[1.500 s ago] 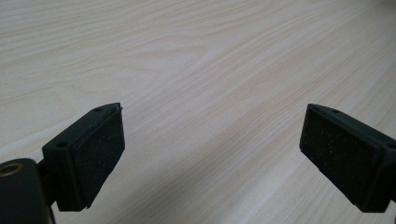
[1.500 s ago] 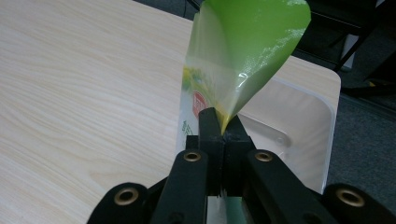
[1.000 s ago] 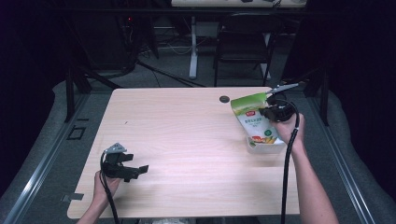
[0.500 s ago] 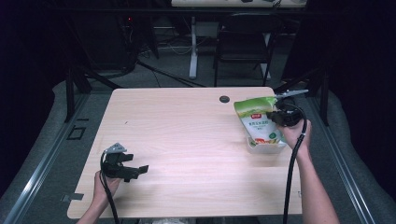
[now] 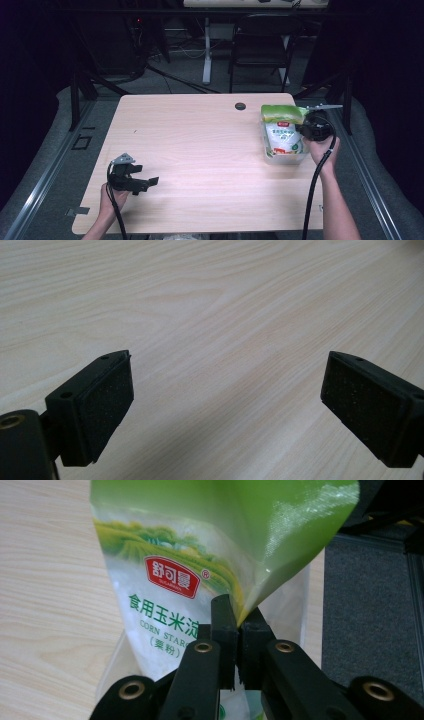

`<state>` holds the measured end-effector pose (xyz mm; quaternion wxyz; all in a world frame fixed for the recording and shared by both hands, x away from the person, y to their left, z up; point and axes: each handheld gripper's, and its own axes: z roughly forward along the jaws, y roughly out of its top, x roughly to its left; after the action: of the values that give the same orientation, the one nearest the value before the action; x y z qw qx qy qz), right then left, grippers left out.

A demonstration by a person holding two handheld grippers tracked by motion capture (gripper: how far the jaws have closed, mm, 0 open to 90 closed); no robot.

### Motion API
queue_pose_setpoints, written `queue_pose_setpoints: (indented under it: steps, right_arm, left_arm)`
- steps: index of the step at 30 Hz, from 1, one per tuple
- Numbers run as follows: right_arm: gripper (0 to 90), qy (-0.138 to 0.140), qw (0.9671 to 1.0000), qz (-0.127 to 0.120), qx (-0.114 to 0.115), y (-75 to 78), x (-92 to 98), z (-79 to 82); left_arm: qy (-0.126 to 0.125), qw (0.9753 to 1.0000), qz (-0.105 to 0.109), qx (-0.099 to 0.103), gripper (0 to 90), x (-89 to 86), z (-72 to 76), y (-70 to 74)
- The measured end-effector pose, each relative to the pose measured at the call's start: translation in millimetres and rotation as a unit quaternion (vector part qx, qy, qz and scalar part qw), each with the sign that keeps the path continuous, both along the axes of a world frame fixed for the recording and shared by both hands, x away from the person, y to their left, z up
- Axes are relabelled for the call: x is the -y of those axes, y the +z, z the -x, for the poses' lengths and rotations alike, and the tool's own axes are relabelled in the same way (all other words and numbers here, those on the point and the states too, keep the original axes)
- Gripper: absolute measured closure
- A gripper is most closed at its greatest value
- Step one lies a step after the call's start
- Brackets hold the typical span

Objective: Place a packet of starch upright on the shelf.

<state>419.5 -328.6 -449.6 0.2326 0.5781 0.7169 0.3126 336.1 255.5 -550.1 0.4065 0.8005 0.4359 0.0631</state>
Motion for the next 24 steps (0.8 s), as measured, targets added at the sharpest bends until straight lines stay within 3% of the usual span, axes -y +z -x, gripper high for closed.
queue_pose_setpoints:
  steps: [5, 15, 19, 20, 22, 24]
  right_arm:
    - [87.8, -0.023, 0.9989, -0.041, -0.001, -15.0, 17.3, 1.2]
    - [82.0, -0.024, 0.9989, -0.040, -0.004, -13.1, 20.5, 1.6]
    - [70.2, -0.029, 0.9987, -0.043, 0.005, -10.3, 21.4, 5.1]
    - [59.2, -0.031, 0.9984, -0.046, 0.008, -7.1, 22.2, 8.3]
    - [55.2, -0.031, 0.9985, -0.044, 0.007, -4.5, 22.5, 10.8]
    - [43.1, -0.031, 0.9984, -0.046, 0.011, 0.6, 22.8, 16.6]
  left_arm:
    - [0.001, 1.0000, -0.001, 0.000, 6.8, 0.0, 0.2, -0.1]
    - [0.004, 1.0000, -0.004, 0.002, 6.8, -0.7, 1.7, 0.7]
    - [0.002, 1.0000, -0.005, 0.000, 6.8, 0.3, 1.6, 0.0]
    - [0.001, 1.0000, -0.005, 0.001, 6.8, 0.5, 1.6, 0.1]
    - [0.001, 1.0000, -0.005, 0.001, 6.8, 0.9, 1.4, 0.3]
    - [-0.003, 1.0000, -0.008, -0.002, 6.8, 0.3, 1.4, 1.0]
